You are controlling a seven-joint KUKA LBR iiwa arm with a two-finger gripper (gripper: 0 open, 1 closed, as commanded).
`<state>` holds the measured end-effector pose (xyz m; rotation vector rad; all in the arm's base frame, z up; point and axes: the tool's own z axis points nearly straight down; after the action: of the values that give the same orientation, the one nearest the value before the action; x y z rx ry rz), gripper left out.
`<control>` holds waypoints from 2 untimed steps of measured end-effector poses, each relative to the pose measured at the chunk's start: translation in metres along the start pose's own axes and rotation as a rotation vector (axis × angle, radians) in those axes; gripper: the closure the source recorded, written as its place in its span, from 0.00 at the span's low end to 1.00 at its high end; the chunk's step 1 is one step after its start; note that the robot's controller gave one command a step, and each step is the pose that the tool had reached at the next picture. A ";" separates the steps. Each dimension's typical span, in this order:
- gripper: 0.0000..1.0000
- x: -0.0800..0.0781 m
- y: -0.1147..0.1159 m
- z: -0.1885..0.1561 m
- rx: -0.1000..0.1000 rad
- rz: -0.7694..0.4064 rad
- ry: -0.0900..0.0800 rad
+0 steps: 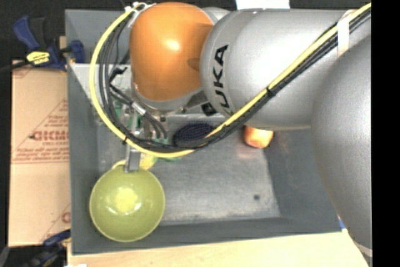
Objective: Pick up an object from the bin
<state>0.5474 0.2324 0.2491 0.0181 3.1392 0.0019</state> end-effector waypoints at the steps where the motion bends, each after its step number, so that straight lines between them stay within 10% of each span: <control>1: 0.00 0.000 0.000 0.000 0.000 0.000 0.000; 2: 0.00 0.018 -0.018 0.078 0.001 -0.357 0.004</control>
Offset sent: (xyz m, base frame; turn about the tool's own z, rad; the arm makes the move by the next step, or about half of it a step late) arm -0.0180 -0.0158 -0.0760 -0.3614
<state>0.5294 0.2150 0.1715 -0.5402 3.0960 -0.0007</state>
